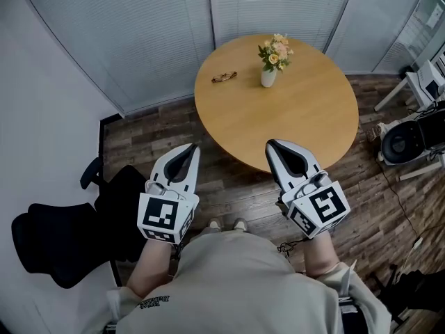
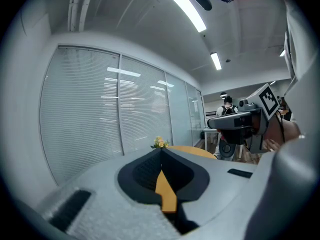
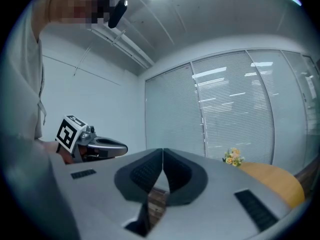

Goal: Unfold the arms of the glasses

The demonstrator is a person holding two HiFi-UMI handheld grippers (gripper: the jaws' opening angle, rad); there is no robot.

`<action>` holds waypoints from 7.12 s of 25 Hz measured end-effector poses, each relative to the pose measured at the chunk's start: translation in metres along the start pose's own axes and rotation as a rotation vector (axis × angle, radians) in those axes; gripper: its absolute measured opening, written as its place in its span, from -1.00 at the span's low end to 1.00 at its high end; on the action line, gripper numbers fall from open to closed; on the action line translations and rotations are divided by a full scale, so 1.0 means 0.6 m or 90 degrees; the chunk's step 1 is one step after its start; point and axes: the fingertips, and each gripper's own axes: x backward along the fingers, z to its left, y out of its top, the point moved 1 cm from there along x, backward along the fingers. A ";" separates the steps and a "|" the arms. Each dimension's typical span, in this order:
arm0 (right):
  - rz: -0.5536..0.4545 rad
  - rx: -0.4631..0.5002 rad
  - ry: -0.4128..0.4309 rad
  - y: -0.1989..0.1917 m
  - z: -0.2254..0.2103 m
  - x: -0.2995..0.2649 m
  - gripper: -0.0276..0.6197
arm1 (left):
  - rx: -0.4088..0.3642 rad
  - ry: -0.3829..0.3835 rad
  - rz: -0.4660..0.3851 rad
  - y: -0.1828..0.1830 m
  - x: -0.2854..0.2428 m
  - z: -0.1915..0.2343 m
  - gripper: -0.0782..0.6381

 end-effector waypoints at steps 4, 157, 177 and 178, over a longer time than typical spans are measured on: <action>-0.002 0.001 0.001 0.000 -0.020 0.012 -0.82 | -0.009 0.004 0.000 0.008 -0.011 -0.012 -0.72; 0.277 -0.177 -0.083 -0.399 -0.472 -0.632 -0.82 | -0.401 -0.190 0.494 -0.595 -0.984 0.310 -0.67; 0.199 -0.101 -0.103 -0.246 -0.446 -0.587 -0.82 | -0.115 -0.179 0.255 -0.293 -0.871 0.302 -0.67; 0.189 -0.095 -0.102 -0.231 -0.442 -0.585 -0.82 | -0.111 -0.182 0.242 -0.276 -0.860 0.300 -0.67</action>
